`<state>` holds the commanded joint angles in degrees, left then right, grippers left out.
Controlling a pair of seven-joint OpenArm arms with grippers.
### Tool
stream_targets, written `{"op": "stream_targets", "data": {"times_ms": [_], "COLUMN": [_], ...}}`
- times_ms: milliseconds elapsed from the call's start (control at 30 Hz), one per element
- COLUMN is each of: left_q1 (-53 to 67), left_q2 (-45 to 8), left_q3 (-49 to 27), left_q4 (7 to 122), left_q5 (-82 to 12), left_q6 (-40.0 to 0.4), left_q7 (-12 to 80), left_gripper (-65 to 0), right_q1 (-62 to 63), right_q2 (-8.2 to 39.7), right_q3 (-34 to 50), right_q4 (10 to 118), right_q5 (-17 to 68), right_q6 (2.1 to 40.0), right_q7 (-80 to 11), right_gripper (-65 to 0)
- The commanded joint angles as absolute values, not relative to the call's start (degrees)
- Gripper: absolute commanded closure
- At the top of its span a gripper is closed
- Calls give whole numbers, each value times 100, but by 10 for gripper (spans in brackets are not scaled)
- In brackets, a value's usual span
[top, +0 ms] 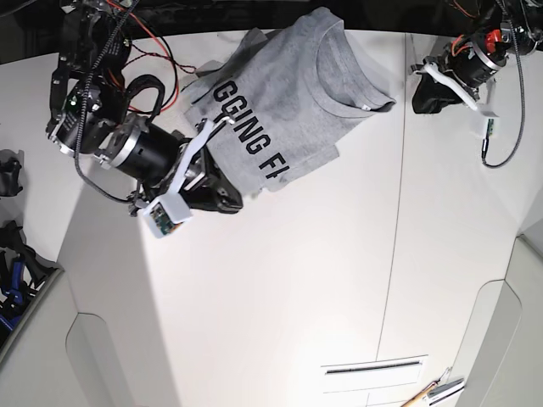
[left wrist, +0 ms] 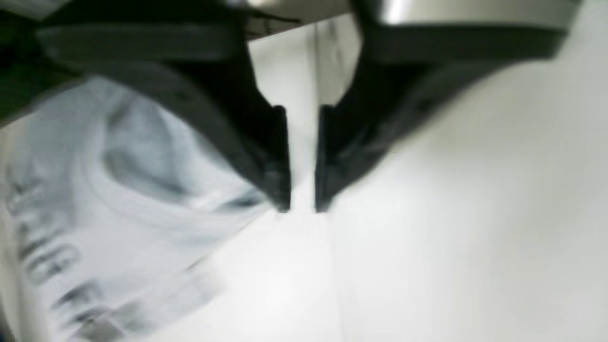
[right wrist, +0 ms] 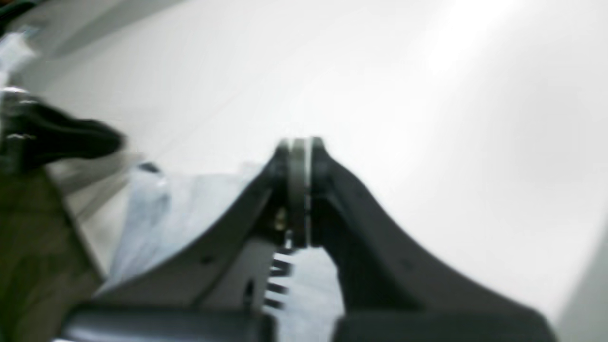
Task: Fold the T-shirt properly
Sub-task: 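Fold the shirt again with both grippers, flipping it over, then press and flatten the folded shirt with both grippers, then release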
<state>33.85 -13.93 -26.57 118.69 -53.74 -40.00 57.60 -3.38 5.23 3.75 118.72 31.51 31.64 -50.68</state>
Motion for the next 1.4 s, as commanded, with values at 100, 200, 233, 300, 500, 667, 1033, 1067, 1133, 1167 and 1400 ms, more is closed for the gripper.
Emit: {"op": "stream_targets", "data": {"times_ms": [100, 200, 233, 300, 500, 667, 1033, 1067, 1133, 1167, 1400], "left_q1": [3645, 3699, 3699, 3697, 3444, 2609, 307, 45, -454, -668, -1234], "left_q2": [-1398, -1400, -1398, -1400, -1398, -1400, -1393, -1396, -1398, -1400, -1415], "left_q3": [-2119, -1188, -871, -290, 497, 491, 480, 480, 480, 480, 480], "left_q4": [12490, 12475, 12414, 12234, 11187, 10079, 8733, 8475, 7990, 7813, 7601], "left_q5": [-5415, -4836, -4567, -3981, -3387, -3371, -2687, -2668, -2668, -2668, -2676], "left_q6": [-4000, -4000, -4000, -4000, -3492, -3358, -2794, -2757, -2762, -2762, -2764], "left_q7": [5763, 5599, 5439, 5057, 4866, 4873, 4606, 4595, 4593, 4595, 4611], "left_gripper": [0, 0, 0, 0, 0, 0, 0, 0, 0, 0, 0], "right_q1": [-336, -292, -233, -97, -16, -36, -152, -220, -397, -504, -1004], "right_q2": [521, 517, 515, 471, 464, 777, 998, 998, 991, 950, 283], "right_q3": [397, 215, 126, -82, -493, -471, -56, 3, 21, 21, 21], "right_q4": [11539, 10715, 10401, 9773, 8455, 8431, 8433, 8433, 8440, 8442, 8449], "right_q5": [3148, 3096, 3011, 2731, 2049, 2036, 2703, 2864, 3203, 3334, 3516], "right_q6": [3164, 3166, 3166, 3170, 3168, 3166, 3148, 3148, 3218, 3297, 3350], "right_q7": [-4783, -4482, -4427, -4368, -4091, -4117, -4762, -4807, -4829, -4831, -4869], "right_gripper": [0, 0, 0, 0, 0, 0, 0, 0, 0, 0, 0]}}
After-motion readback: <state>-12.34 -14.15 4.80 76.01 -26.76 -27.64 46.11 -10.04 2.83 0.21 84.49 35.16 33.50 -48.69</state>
